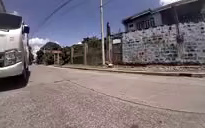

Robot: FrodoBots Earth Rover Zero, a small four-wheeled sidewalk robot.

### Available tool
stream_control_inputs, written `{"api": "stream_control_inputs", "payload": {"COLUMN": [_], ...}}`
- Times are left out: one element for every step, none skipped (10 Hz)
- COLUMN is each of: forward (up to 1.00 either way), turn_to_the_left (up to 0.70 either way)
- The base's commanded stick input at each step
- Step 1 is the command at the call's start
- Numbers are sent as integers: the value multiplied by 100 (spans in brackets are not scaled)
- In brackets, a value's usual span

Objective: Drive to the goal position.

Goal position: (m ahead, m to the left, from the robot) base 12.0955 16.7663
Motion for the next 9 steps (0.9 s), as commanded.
{"api": "stream_control_inputs", "payload": {"forward": [0, 0, 0, 0, 32, 100, 100, 100, 100], "turn_to_the_left": [0, 0, 0, 0, 0, 0, 0, 0, 0]}}
